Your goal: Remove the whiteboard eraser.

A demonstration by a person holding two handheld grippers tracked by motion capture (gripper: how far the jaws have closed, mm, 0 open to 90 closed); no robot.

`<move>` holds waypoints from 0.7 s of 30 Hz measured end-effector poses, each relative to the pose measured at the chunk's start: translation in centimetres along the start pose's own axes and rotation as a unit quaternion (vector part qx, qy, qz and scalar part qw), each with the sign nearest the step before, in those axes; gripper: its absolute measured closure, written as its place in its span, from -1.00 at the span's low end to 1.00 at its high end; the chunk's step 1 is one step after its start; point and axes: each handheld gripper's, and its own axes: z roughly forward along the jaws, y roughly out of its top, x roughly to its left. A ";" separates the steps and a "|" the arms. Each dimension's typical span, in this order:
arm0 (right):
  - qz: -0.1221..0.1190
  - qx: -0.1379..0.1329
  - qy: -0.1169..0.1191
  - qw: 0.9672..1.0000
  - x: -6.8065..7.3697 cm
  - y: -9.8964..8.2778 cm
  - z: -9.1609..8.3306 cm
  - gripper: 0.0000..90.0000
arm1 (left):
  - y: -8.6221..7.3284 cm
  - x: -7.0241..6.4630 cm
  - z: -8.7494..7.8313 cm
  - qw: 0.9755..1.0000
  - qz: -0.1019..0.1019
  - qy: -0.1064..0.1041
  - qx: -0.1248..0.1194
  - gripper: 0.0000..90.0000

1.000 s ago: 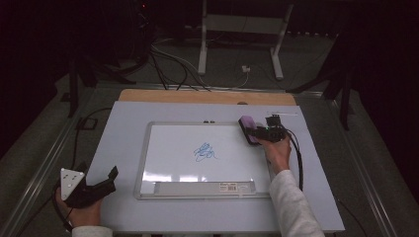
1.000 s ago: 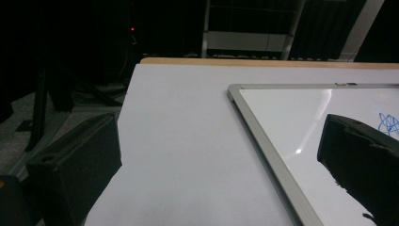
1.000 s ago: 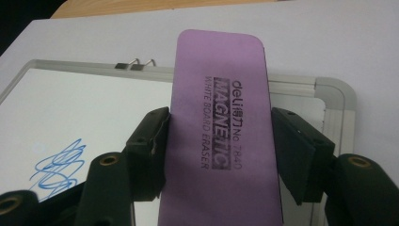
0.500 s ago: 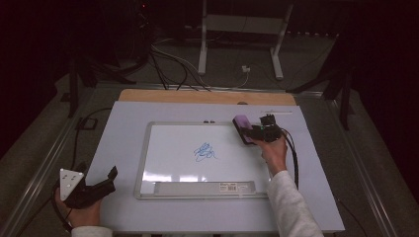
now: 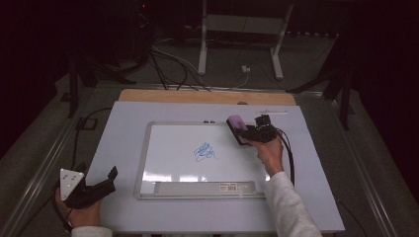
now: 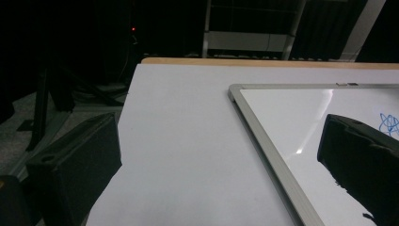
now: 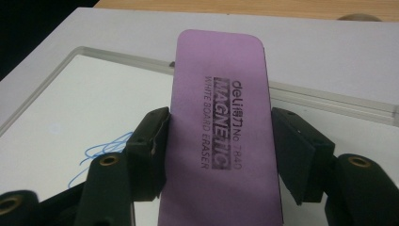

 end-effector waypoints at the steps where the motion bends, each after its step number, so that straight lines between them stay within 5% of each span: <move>1: -0.002 0.000 0.002 1.000 0.1 0.0 0.0 -0.09 | 0.0 0.0 0.0 1.000 0.001 0.000 0.000 -0.98; 21: -0.045 0.012 0.019 0.999 2.7 0.1 1.0 -0.09 | 0.0 0.1 0.0 1.000 -0.001 0.003 0.000 -0.98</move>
